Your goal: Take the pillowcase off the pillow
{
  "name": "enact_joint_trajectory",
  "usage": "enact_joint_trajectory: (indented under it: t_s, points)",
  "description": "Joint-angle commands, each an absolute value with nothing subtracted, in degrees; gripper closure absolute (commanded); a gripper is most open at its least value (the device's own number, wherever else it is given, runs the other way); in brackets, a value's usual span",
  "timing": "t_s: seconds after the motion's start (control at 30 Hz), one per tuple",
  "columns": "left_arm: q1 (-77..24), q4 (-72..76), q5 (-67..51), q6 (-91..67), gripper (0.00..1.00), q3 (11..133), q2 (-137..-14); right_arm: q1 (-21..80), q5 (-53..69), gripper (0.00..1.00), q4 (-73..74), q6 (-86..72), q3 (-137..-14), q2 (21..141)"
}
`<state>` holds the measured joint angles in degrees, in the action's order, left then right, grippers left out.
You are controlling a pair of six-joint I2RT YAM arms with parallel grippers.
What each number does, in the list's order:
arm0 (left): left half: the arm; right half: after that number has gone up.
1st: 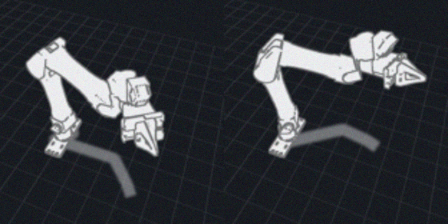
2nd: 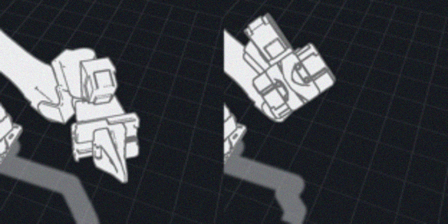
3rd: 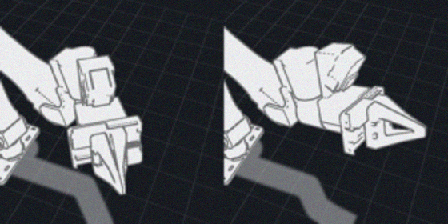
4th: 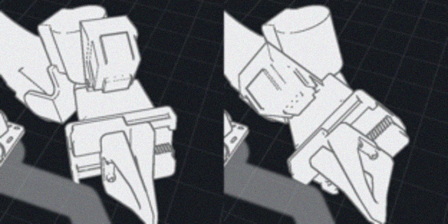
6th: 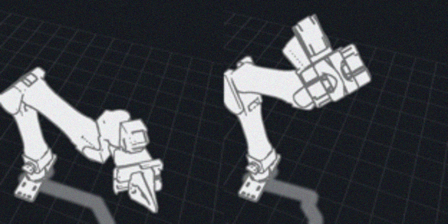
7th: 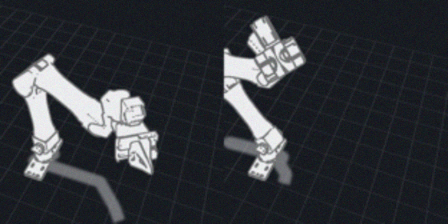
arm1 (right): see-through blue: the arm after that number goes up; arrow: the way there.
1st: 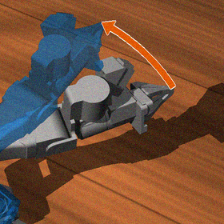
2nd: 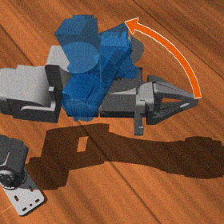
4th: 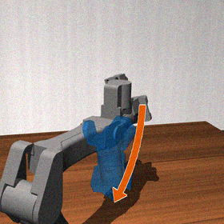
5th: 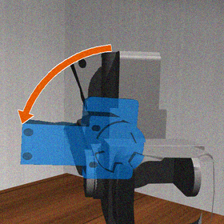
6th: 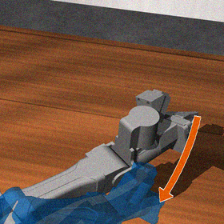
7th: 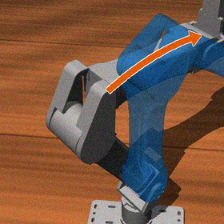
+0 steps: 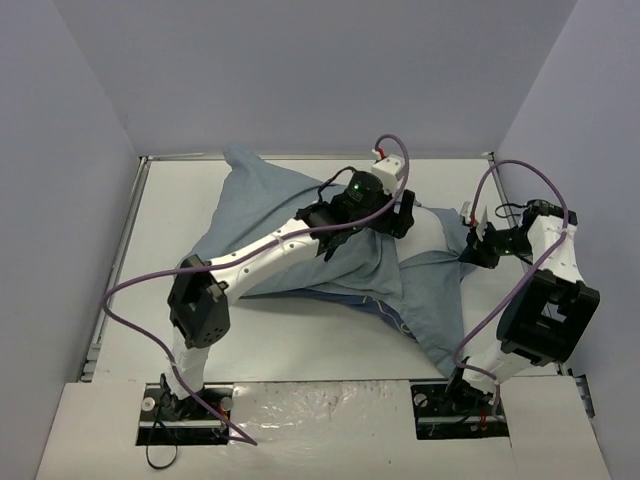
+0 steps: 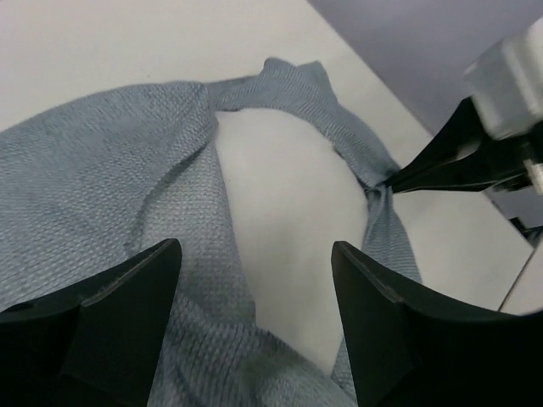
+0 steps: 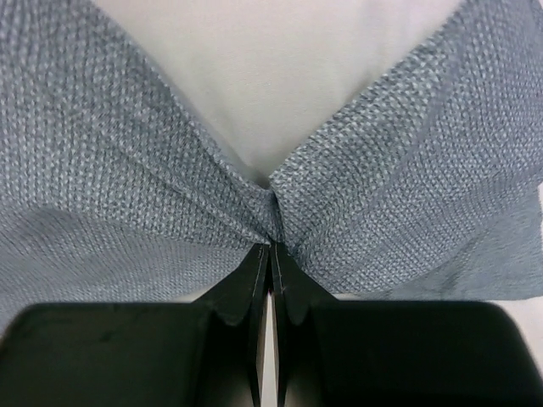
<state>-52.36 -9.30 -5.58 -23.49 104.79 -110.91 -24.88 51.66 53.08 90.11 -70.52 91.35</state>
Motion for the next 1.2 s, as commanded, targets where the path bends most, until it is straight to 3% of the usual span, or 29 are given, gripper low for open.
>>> enact_joint_trajectory:
  t_s: [0.0,0.23,0.47,0.67,0.9,1.03,1.17]
  points:
    - [-54.1,-14.5,-3.1,-18.9,0.3,109.8,-114.0,-25.8,55.5,1.0,55.5,84.2,-69.0,88.9]
    - [-55.6,-16.7,-0.6,-16.7,0.29,112.5,-119.4,-30.3,61.9,1.0,55.2,66.6,-73.6,91.1]
    - [-56.4,-13.3,7.9,-20.2,0.32,101.9,-117.3,-30.6,65.3,0.93,55.0,50.9,-79.5,92.4]
    - [-57.0,-10.1,9.2,-24.1,0.32,95.4,-114.6,-27.4,61.4,0.78,45.8,32.7,-80.0,89.1]
    - [-57.6,-9.0,9.2,-26.7,0.31,94.0,-114.5,-20.7,46.8,0.49,34.0,14.8,-79.2,85.1]
    - [-57.7,-7.5,9.8,-28.3,0.3,92.6,-114.2,-16.4,27.8,0.32,27.3,1.9,-76.0,81.4]
    - [-57.6,-6.9,10.6,-29.6,0.31,91.3,-113.6,-14.6,24.5,0.3,24.8,0.7,-71.6,80.9]
